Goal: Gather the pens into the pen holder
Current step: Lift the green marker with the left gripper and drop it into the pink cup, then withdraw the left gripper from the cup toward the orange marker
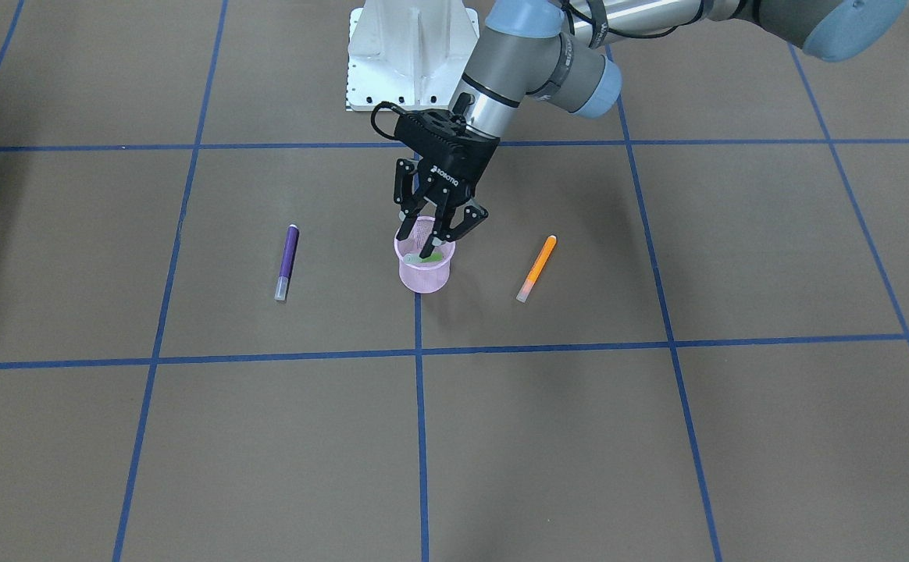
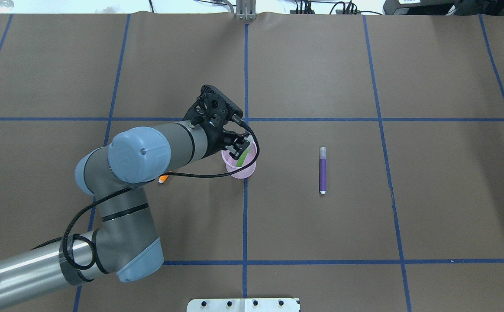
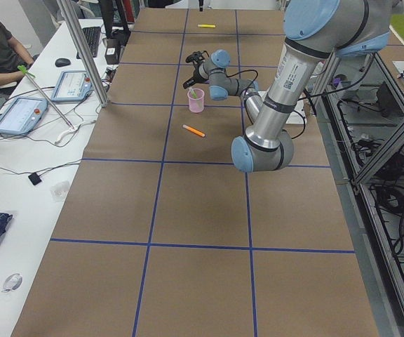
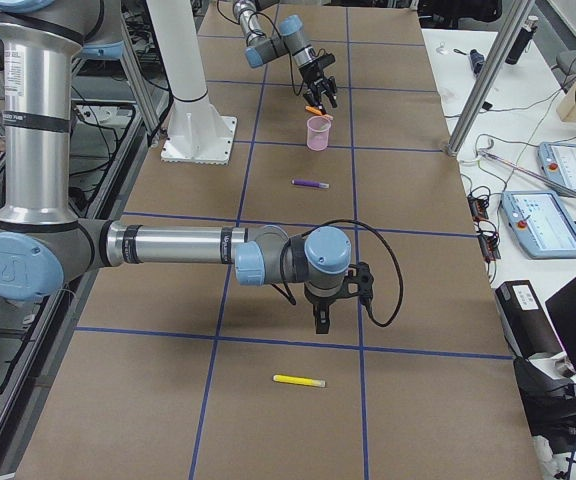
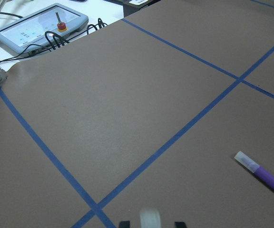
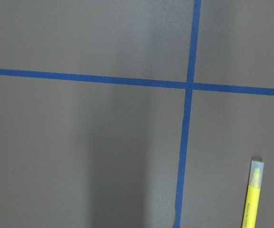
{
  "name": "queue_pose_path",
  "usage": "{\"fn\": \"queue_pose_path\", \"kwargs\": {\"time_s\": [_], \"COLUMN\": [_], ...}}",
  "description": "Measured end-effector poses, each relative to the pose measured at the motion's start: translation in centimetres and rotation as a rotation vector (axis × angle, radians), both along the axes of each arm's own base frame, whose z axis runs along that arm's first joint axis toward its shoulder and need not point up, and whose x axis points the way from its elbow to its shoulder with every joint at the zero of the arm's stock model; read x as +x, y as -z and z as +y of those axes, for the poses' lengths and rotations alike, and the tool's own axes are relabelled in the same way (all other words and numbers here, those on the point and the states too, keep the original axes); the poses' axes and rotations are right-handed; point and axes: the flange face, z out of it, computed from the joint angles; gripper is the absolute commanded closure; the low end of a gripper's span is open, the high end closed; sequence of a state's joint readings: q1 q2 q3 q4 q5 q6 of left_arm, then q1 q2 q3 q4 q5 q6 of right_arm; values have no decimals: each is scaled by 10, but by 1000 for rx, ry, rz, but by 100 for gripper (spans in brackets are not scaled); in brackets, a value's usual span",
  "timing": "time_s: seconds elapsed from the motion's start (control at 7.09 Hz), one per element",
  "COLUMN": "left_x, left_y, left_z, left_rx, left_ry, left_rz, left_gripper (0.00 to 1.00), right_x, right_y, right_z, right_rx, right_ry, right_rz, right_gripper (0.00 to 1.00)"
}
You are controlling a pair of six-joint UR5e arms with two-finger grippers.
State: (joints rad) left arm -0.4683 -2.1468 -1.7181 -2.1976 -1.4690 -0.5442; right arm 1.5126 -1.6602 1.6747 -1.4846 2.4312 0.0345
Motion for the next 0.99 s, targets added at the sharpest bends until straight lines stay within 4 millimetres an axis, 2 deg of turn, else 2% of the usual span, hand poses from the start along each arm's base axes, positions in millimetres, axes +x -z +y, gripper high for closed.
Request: {"fn": "queue_pose_path", "kwargs": {"time_s": [0.14,0.28,0.42,0.56,0.7,0.85,0.99], "left_x": [-19,-41,-65,-91,-123,-160,-195], "left_y": [-17,-36,-63,-97,-129,-159,-182], "left_z": [-1,-9,-21,-30,-38,-49,-57], "left_rx": [-7,-25,-67,-122,-176,-242,-310], "left_ry": [9,2,-31,-64,-80,-100,-130], "left_rz": [-11,-25,-48,-76,-100,-112,-110], "left_gripper": [7,1,1,1,1,1,1], "right_x": [0,1,2,3,5,7,8], "right_y": [-6,-18,-38,-67,-95,-118,-137], "right_z": [1,3,5,7,7,0,-10], "right_rx": [-9,-23,-37,-45,-46,-57,-84], "right_ry": [1,5,10,12,10,4,-1], "right_rz": [4,10,23,43,70,108,134], "right_gripper": [0,0,1,7,9,16,17]}}
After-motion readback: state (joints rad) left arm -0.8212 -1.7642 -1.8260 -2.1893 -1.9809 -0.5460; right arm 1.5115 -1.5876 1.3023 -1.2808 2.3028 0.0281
